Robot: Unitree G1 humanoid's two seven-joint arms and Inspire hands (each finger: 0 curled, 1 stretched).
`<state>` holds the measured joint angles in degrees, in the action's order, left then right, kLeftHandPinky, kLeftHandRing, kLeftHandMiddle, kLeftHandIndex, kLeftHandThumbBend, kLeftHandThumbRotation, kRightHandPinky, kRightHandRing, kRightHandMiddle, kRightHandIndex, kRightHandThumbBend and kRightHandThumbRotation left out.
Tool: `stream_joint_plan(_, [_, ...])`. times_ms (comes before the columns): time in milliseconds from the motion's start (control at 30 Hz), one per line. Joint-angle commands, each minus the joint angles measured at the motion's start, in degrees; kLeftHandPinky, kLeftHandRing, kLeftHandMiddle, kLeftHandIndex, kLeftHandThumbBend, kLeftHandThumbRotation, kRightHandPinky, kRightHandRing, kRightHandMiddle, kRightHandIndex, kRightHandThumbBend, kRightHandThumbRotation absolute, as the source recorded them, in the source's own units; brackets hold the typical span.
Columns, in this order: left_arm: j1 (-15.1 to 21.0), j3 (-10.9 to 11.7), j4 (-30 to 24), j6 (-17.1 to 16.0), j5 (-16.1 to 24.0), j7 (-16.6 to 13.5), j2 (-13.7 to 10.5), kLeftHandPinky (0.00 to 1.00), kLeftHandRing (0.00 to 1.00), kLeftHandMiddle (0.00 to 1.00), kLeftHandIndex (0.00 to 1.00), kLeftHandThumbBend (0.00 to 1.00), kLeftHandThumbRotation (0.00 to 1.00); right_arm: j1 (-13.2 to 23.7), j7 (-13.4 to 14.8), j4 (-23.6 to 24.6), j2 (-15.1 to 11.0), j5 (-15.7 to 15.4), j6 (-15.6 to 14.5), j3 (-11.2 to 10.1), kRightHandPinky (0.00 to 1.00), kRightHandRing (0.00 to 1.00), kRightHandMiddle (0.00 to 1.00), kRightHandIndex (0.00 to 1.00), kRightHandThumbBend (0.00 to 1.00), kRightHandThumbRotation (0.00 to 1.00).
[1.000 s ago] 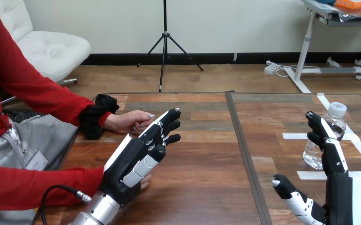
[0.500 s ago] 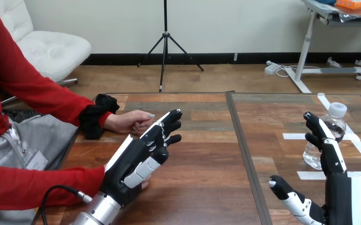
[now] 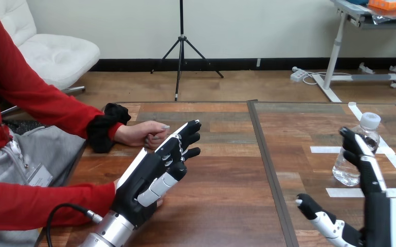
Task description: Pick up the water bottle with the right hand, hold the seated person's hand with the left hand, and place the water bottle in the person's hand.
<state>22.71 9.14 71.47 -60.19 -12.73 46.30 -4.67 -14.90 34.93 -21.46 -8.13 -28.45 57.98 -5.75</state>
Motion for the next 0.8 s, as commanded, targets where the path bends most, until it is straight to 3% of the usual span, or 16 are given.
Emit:
stream_joint_plan(0, [1.72, 0.19, -2.25, -0.38, 0.38, -0.15, 0.3, 0.91, 0.97, 0.97, 0.93, 1.0, 0.78, 1.55, 1.95, 2.9, 1.06, 0.16, -0.89, -2.55, 0.84, 0.89, 0.89, 0.87, 1.0, 0.6])
stream_joint_plan(467, [1.67, -0.06, -2.25, -0.88, 0.83, -0.32, 0.68, 0.91, 0.97, 0.97, 0.93, 1.0, 0.78, 1.59, 3.42, 2.39, 0.8, 1.23, -2.01, -6.15, 0.86, 0.9, 0.9, 0.9, 1.0, 0.48])
stream_joint_plan(767, [1.63, -0.03, -2.16, -1.24, 1.07, -0.53, 0.84, 0.91, 0.96, 0.97, 0.93, 1.0, 0.79, 2.23, 3.73, 0.96, 0.64, 3.59, -2.65, -8.13, 0.86, 0.91, 0.91, 0.92, 1.0, 0.46])
